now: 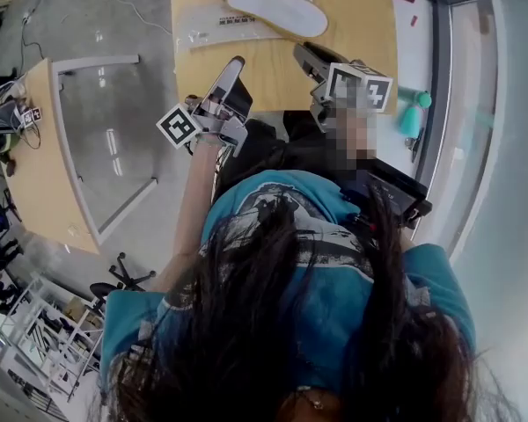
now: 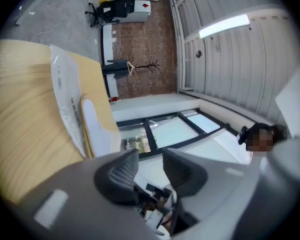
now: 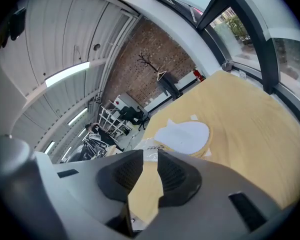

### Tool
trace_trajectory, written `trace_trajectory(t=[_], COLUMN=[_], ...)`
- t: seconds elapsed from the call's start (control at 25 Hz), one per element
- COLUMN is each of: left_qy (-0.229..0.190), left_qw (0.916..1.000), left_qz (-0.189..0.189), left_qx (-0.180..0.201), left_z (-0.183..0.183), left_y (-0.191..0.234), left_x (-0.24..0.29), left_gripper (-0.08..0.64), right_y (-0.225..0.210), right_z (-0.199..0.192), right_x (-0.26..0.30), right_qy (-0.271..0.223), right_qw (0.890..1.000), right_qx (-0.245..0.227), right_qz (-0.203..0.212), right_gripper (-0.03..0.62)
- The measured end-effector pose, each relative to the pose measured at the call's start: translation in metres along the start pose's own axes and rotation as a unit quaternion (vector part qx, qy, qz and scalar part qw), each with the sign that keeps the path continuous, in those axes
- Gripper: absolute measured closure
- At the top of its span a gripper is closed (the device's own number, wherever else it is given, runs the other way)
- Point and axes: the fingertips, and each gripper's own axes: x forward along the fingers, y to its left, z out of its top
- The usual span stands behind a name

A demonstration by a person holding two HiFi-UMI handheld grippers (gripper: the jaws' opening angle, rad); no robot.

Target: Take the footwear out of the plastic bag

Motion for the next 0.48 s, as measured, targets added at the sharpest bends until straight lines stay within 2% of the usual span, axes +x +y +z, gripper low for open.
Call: trace_trajectory(t=[0.16,0.28,0.4,0.48], left_qy=[0.0,0.0,0.009,0.012], left_qw=[0.9978,0.9916,0.9841,0.979], left_qz=[-0.048,-0.083,-0.08,-0.071], left_qx=[0.045,0.099,0.159,0.191], left_z=[0.005,0.014,0.02,0.022], left_y=[-0.034,-0.067,-0.085,-0.089], left_x=[-0.012,-0.045,-0.096,-0.129], left_gripper=[0.454,0.507,0.565,0.572], right_y=[0.031,0.067,0.106,0.127], right_z=[-0.017,-0.036,-0.069,-0.096], right_x=[-0.001,-0.002,-0.001,0.0], right_qy=[-0.001,-0.009,-0.016,-0.015], right_qw=[1.0,1.0,1.0,1.0], right_qx=[-0.007,-0.021,-0.017,-0.003], right_qz=[0.01,0.011,0.012,0.017], right_gripper=[0.519,0.532,0.537,0.537])
